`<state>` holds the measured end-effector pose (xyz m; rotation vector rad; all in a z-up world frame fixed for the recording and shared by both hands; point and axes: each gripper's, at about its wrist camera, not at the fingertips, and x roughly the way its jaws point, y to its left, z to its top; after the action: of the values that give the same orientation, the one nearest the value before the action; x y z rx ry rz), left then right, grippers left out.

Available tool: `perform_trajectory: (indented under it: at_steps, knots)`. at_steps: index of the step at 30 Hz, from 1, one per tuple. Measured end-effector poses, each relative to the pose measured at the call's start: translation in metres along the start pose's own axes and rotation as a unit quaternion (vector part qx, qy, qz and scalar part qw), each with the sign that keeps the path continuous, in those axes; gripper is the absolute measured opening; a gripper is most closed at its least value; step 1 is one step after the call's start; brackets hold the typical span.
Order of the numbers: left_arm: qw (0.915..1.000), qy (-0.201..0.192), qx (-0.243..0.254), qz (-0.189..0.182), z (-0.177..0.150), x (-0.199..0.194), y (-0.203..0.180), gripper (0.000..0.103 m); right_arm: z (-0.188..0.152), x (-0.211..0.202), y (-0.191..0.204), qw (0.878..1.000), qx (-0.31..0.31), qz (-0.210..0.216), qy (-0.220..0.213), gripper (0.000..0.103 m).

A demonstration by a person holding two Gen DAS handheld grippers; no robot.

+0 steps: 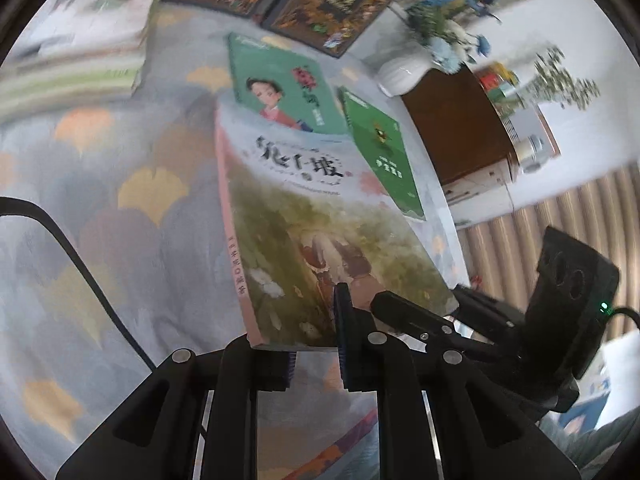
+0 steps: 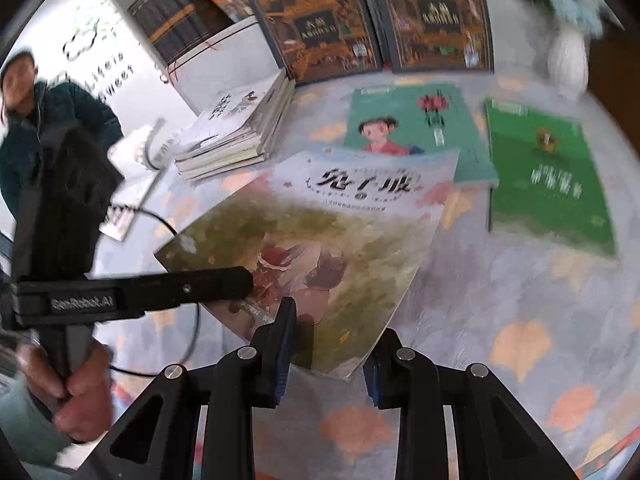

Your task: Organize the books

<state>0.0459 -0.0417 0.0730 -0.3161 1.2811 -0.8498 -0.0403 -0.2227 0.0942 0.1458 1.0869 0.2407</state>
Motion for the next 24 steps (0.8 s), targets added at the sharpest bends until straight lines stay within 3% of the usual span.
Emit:
perform_trajectory:
  at_steps: [4, 12, 18, 24]
  knots:
    - [0.9997, -0.008, 0.011, -0.022, 0.010, -0.017, 0.003, 0.013, 0.011, -0.013, 0.023, 0.998, -0.033, -0.037, -0.030, 0.029]
    - [0.9949, -0.082, 0.024, -0.053, 0.039, -0.079, 0.020, 0.015, 0.055, -0.030, 0.061, 0.993, -0.043, -0.033, -0.101, 0.031]
    - [0.9906, -0.134, -0.016, -0.017, 0.065, -0.113, 0.076, 0.015, 0.109, 0.014, 0.098, 0.993, -0.061, 0.015, -0.101, 0.031]
    - [0.9848, -0.154, -0.080, 0.012, 0.083, -0.122, 0.140, 0.015, 0.148, 0.084, 0.127, 0.994, -0.063, 0.061, -0.058, 0.032]
